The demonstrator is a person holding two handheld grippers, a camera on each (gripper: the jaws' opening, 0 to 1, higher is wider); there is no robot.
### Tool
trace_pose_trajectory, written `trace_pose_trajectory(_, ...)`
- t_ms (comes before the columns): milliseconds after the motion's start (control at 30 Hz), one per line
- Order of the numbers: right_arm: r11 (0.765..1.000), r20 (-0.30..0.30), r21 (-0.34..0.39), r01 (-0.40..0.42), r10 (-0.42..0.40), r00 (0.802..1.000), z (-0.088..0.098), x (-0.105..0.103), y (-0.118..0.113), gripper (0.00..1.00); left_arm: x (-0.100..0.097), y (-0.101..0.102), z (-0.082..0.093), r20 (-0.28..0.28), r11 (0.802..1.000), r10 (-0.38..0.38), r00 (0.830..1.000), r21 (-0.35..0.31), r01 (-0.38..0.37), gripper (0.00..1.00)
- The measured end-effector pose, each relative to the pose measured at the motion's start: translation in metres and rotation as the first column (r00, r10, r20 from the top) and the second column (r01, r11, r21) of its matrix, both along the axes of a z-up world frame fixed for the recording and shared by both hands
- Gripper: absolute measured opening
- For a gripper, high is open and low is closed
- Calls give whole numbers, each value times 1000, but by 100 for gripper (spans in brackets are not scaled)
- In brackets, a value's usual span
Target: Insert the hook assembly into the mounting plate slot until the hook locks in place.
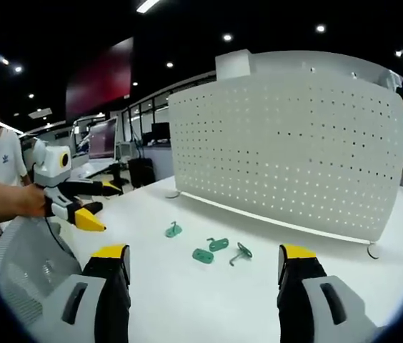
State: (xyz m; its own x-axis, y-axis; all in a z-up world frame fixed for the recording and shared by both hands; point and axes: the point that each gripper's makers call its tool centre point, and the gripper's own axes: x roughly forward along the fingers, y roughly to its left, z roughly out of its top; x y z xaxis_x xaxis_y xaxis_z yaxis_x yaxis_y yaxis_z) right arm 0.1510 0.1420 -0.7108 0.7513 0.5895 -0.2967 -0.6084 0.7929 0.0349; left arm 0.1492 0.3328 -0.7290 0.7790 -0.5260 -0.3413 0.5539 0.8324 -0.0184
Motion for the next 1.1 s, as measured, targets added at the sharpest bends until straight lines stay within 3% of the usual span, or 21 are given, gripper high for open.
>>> trace_pose_trajectory(333, 1000, 34, 18, 6, -7, 999, 12, 1, -2, 86, 0, -1, 5, 28, 1000, -6, 1000, 24, 5, 90)
trace_pose_trajectory(500, 1000, 5, 20, 1, -1, 1000, 6, 0, -3, 86, -3, -7, -5, 3, 998, -32, 999, 56, 32, 90)
trace_pose_trajectory(633, 1000, 15, 19, -10, 10, 1000, 7, 0, 2, 86, -5, -9, -10, 1, 995, -52, 999, 88, 52, 90)
trace_pose_trajectory(1100, 1000, 7, -9, -20, 20, 1000, 2, -1, 3, 85, -5, -10, -11, -4, 994, -62, 998, 92, 62, 90)
